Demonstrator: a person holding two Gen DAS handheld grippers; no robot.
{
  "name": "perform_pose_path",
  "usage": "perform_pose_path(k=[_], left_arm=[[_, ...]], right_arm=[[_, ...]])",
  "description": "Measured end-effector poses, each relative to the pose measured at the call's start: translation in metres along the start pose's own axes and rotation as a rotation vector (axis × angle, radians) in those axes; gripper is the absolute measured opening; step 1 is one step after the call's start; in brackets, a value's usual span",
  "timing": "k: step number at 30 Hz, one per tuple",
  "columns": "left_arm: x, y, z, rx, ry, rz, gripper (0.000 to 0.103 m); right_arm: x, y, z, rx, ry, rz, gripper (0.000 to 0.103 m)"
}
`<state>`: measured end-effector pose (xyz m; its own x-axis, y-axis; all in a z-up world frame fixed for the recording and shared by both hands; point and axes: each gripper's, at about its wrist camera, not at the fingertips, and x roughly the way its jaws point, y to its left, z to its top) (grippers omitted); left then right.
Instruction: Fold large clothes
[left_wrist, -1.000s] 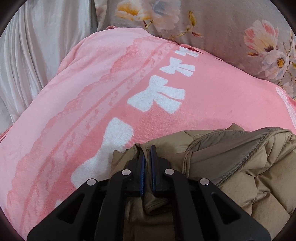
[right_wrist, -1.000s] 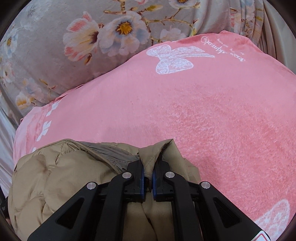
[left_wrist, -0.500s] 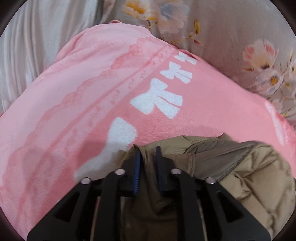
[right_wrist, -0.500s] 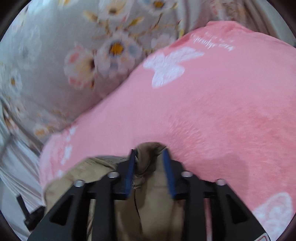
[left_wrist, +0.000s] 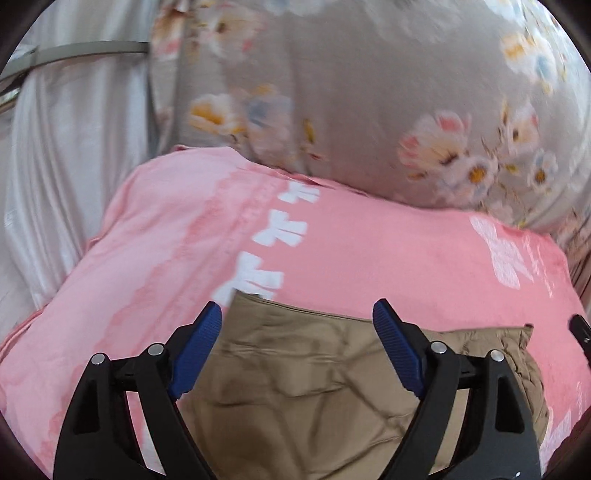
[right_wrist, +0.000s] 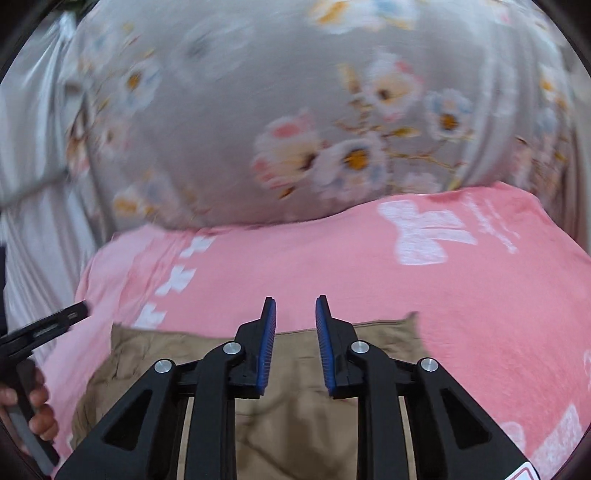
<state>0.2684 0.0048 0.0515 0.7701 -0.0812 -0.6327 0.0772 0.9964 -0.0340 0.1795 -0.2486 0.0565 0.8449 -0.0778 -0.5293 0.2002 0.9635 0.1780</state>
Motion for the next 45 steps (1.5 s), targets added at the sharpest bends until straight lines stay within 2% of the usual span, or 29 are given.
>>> perform_pose_path(k=[4, 7, 11, 12, 15, 23, 35, 45], left_arm=[[0.035, -0.038, -0.01, 0.036, 0.076, -0.018, 0.078], [0.066, -0.053, -0.025, 0.055, 0.122, 0.002, 0.078], [0.101, -0.051, -0.048, 0.028, 0.203, 0.006, 0.079], [0.105, -0.05, -0.052, 0.022, 0.199, 0.006, 0.08], [0.108, -0.051, -0.059, 0.032, 0.181, 0.008, 0.081], [0.113, -0.057, -0.071, 0.064, 0.142, 0.046, 0.083], [0.114, -0.06, -0.077, 0.087, 0.135, 0.068, 0.083], [0.066, -0.04, -0.093, 0.042, 0.162, 0.039, 0.084]], right_arm=[[0.048, 0.035, -0.014, -0.063, 0.091, 0.02, 0.017], [0.079, 0.031, -0.027, -0.069, 0.152, 0.002, 0.017], [0.114, 0.015, -0.049, -0.021, 0.242, 0.004, 0.016], [0.118, 0.011, -0.054, -0.005, 0.251, 0.013, 0.015], [0.125, 0.007, -0.062, 0.011, 0.264, 0.018, 0.014], [0.13, 0.019, -0.073, -0.05, 0.25, -0.03, 0.014], [0.134, 0.019, -0.075, -0.049, 0.255, -0.028, 0.014], [0.138, 0.016, -0.075, -0.047, 0.266, -0.02, 0.014]])
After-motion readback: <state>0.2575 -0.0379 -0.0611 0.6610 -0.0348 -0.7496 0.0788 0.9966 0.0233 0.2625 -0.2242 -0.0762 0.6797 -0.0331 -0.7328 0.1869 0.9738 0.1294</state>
